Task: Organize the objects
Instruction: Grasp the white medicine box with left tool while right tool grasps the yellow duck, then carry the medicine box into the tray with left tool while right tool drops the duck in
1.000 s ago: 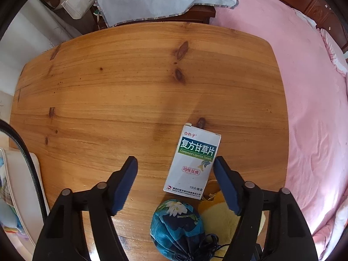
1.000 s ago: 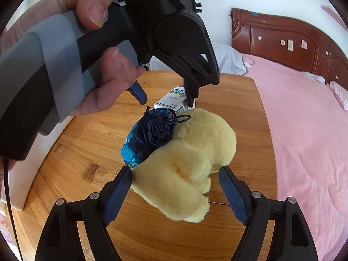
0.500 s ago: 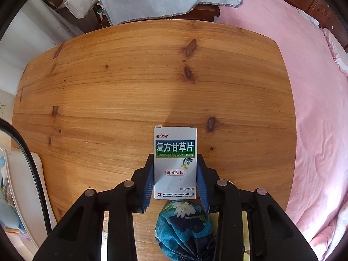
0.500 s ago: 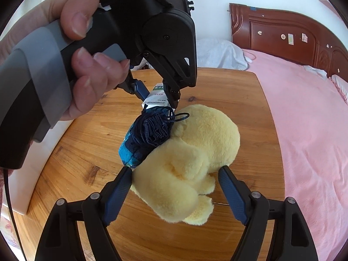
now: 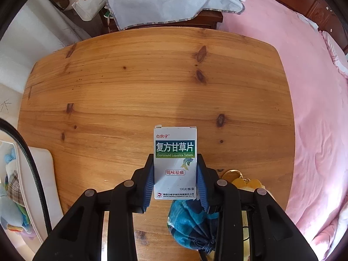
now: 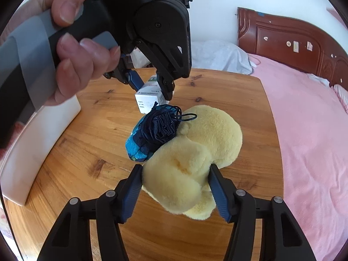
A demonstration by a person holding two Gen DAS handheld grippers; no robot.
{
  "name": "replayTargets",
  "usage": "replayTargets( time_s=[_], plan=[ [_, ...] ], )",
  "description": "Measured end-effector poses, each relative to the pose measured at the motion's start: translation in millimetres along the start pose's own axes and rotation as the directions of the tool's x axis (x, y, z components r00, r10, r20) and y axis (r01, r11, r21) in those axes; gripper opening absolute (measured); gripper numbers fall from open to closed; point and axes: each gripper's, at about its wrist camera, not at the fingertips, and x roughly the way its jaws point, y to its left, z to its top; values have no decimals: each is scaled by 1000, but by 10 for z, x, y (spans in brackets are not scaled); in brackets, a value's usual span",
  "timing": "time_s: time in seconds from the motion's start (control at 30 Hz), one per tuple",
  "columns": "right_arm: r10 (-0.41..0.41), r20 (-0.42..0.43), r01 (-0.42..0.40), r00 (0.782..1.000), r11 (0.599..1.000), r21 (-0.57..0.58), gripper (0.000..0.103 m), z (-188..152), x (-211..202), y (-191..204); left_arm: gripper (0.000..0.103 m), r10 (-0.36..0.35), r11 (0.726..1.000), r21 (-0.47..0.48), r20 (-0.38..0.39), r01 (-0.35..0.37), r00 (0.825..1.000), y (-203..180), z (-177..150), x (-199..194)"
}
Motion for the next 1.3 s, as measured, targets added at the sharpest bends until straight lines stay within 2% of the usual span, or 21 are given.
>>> replayTargets(
  time_s=[0.13, 0.53, 1.03, 1.13, 1.2, 1.3],
  plan=[
    [-5, -1, 5, 1000, 1000, 6, 57, 80, 93, -89, 37, 4, 1000, -3, 17, -4, 1000, 55, -47, -74],
    [-41, 13, 40, 999, 999, 29, 53, 97, -58, 58, 38, -5, 1000, 24, 61, 3, 998, 222, -238, -281],
    [-104, 68, 103, 992, 994, 23, 48, 199, -316, 442, 38, -24, 999, 29, 123, 21, 992, 711, -584, -741],
    [-112, 82, 110, 990, 994, 24, 45, 243, -372, 558, 38, -25, 999, 25, 141, 22, 990, 843, -660, -856],
    [-117, 85, 116, 989, 993, 17, 39, 270, -394, 638, 38, -25, 1000, 17, 152, 22, 988, 924, -698, -921],
    [-121, 72, 120, 990, 993, 13, 38, 299, -387, 768, 38, -25, 1000, 15, 169, 23, 985, 1064, -758, -1026]
  ],
)
